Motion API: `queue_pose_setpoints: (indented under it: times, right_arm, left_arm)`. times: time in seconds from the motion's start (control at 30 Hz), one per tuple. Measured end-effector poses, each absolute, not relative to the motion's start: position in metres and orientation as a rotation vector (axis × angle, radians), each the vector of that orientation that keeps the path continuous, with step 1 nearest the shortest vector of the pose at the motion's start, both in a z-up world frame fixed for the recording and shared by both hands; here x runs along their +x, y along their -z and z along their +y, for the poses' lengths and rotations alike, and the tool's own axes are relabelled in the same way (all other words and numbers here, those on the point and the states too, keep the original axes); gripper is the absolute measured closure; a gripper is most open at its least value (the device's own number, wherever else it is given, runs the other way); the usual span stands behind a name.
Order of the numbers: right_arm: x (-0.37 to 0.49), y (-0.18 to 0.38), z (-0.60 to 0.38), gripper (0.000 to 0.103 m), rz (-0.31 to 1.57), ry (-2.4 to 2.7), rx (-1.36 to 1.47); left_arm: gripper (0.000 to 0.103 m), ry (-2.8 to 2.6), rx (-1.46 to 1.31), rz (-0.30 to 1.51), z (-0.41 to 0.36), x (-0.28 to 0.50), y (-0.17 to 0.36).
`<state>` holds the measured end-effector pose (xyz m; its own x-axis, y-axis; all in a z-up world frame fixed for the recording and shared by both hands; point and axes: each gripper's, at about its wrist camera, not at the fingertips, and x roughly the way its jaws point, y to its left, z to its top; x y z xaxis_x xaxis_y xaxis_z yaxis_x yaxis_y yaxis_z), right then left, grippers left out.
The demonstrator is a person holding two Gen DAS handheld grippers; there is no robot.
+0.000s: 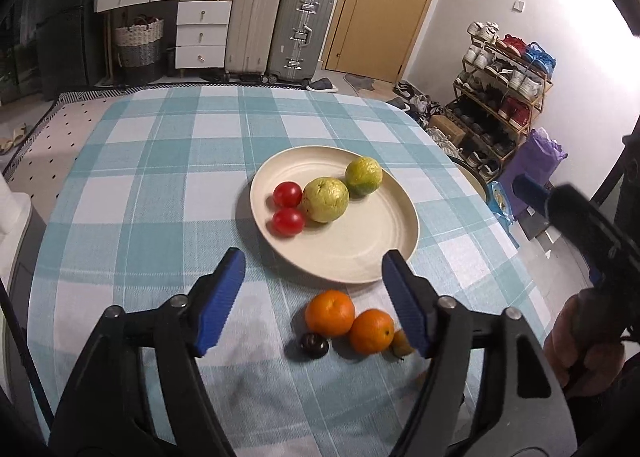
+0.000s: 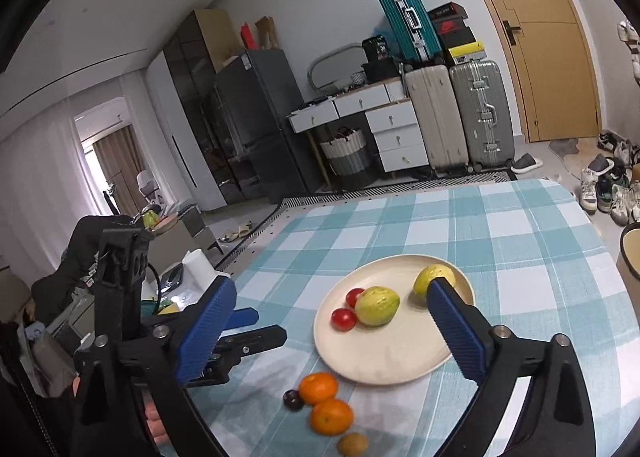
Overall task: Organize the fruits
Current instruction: 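Withdraw both grippers from the plate toward the remaining fruits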
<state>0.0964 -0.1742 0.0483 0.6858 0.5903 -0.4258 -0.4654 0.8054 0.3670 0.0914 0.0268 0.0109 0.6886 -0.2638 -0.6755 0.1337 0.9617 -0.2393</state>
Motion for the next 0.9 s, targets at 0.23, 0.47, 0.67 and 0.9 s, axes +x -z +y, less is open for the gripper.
queue_pose_setpoints:
  times: [0.23,0.47,0.67,0.9]
  right_arm:
    - [0.068,-0.042,-0.171,0.001,0.548,-0.572,0.19]
    - [0.057,-0.025,-0.172,0.0,0.567,-0.548,0.157]
    - [0.057,-0.007,-0.174,0.0,0.599,-0.55,0.176]
    - [0.06,0.008,-0.173,0.0,0.626,-0.553,0.16]
  left_arm:
    - [0.001,0.129,-0.128,0.754,0.029,0.072,-0.004]
    - [0.001,0.168,-0.147,0.802,0.031,0.07,0.013]
    - [0.001,0.196,-0.142,0.85,0.025,0.08,0.029]
    - [0.001,0.267,-0.2,0.882,0.026,0.096,0.04]
